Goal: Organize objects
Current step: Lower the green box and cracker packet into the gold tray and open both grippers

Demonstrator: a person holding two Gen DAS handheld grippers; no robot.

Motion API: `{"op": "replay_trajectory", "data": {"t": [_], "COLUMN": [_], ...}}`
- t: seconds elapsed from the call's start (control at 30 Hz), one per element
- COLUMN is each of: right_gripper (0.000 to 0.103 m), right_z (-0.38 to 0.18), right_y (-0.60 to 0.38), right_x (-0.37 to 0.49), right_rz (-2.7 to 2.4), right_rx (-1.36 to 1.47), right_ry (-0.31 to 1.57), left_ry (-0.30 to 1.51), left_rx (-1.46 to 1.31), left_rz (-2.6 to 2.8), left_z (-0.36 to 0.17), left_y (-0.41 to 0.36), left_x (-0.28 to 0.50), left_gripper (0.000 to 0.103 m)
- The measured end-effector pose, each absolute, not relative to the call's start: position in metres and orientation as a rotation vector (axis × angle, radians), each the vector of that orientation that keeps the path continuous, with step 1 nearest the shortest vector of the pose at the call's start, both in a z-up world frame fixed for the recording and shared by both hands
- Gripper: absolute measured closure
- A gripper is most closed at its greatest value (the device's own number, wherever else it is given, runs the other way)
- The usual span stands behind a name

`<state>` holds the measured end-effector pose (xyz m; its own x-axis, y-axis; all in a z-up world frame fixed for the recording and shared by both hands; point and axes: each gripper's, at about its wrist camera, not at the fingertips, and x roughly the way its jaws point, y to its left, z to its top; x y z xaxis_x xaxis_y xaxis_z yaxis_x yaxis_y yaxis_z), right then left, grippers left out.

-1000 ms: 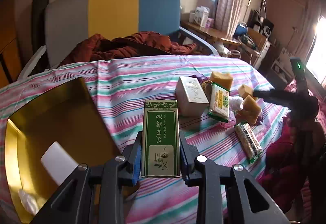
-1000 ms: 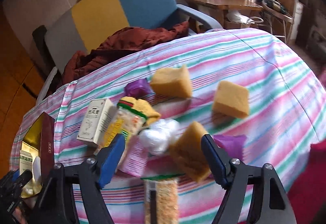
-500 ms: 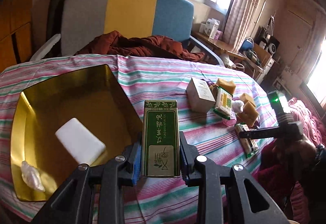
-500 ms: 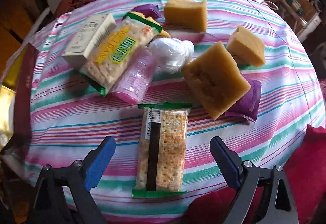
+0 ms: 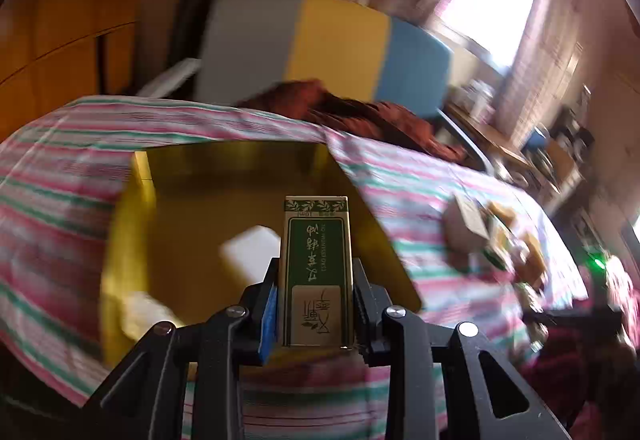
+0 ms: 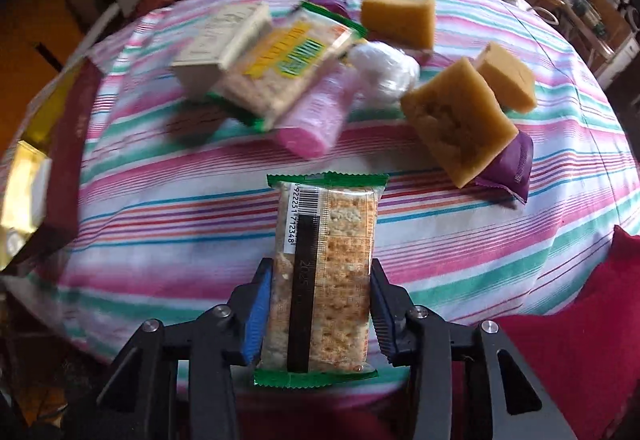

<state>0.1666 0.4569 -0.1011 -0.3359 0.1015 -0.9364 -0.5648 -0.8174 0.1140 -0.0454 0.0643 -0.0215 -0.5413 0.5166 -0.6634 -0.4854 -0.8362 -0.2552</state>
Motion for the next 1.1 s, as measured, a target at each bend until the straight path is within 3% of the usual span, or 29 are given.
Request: {"op": "replay_trajectory", "data": {"t": [0.2, 0.53, 0.73, 0.87, 0.97, 1.1], "right_gripper": [0.058, 0.058, 0.057, 0.052, 0.038, 0.027], "right_z": [-0.059, -0.016, -0.018, -0.020, -0.026, -0.038], "right_y": [0.417, 0.307, 0.258, 0.235, 0.221, 0.211], "right_x": [0.147, -0.009, -0.104, -0.142, -0.148, -0.132], "right_rz": [2.427, 2.807, 2.860, 2.891, 2.904, 2.893], "right_rx": [-1.441, -1.490, -1.532, -1.526, -1.539, -1.569], "right_ry": [0.558, 0.353, 0.420, 0.498, 0.497, 0.421], "left_ry": [-0.108, -0.040, -0.067, -0.088, -0.102, -0.107], "left_rx": [-1.052, -1.046, -1.102, -1.125, -1.134, -1.131], "left_rz": [2.492, 2.581, 2.567, 2.606, 2.628, 2.661], "left_z": [-0.022, -0.026, -0.030, -0.033, -0.033, -0.032], "left_y": [0.019, 0.020, 0.018, 0.004, -0.007, -0.015], "left_x": [-0.077, -0.125, -0.147, -0.142, -0.131, -0.115], "left_gripper": [0.073, 0.072, 0.051, 0.048, 0.048, 0.048]}}
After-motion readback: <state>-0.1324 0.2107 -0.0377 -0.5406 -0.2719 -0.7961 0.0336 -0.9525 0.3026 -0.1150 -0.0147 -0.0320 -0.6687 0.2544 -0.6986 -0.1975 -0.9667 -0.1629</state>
